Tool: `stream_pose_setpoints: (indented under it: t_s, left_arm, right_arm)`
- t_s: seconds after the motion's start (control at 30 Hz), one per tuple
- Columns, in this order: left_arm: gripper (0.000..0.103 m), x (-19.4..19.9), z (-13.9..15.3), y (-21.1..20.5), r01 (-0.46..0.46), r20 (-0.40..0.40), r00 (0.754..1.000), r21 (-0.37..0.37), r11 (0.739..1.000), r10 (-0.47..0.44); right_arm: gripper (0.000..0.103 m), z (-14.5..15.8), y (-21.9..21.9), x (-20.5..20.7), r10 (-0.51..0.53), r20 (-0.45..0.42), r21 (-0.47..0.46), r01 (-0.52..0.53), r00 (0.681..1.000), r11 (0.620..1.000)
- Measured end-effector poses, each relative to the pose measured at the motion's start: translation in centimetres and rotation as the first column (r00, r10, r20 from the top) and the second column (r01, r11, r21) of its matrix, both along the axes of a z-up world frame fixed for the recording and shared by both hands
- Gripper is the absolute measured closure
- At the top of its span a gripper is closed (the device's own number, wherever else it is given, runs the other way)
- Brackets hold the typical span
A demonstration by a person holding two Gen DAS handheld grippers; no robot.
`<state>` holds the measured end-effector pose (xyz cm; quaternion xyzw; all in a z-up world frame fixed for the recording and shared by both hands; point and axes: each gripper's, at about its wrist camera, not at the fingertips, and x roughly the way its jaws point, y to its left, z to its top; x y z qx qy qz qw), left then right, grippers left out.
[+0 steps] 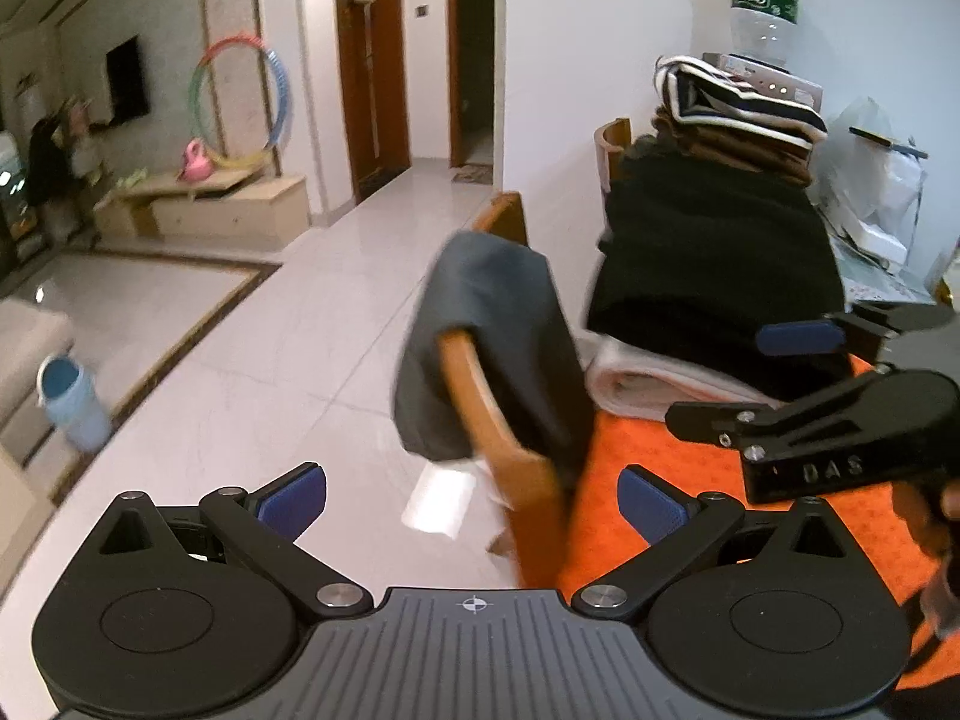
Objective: Fold clothes
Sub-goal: 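Reach both tools to the grey garment draped on the chair back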
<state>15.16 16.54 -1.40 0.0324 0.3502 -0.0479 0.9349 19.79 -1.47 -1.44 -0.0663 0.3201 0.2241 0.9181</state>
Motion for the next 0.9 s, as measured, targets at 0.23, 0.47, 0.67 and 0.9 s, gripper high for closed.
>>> stream_pose_setpoints:
  t_s: [0.23, 0.47, 0.67, 0.9]
  left_arm:
    - [0.000, 4.1, 0.0, 6.6, 0.084, 0.013, 0.996, 0.024, 0.996, -0.084]
    - [0.000, 7.2, -0.3, 10.0, 0.181, 0.018, 0.983, 0.021, 0.983, -0.182]
    - [0.000, 8.8, -0.7, 11.3, 0.232, 0.016, 0.973, 0.016, 0.973, -0.232]
    - [0.000, 10.3, -1.4, 12.5, 0.232, -0.010, 0.973, -0.001, 0.973, -0.232]
  right_arm:
    - [0.007, -0.7, 6.2, 6.5, 0.080, 0.036, -0.078, -0.077, 0.996, 0.994]
    - [0.012, -2.3, 9.3, 12.0, 0.272, -0.018, -0.202, -0.270, 0.962, 0.941]
    - [0.013, -4.7, 10.4, 14.0, 0.267, -0.053, -0.320, -0.269, 0.962, 0.908]
    - [0.028, -7.1, 11.8, 16.4, 0.144, -0.067, -0.368, -0.159, 0.987, 0.916]
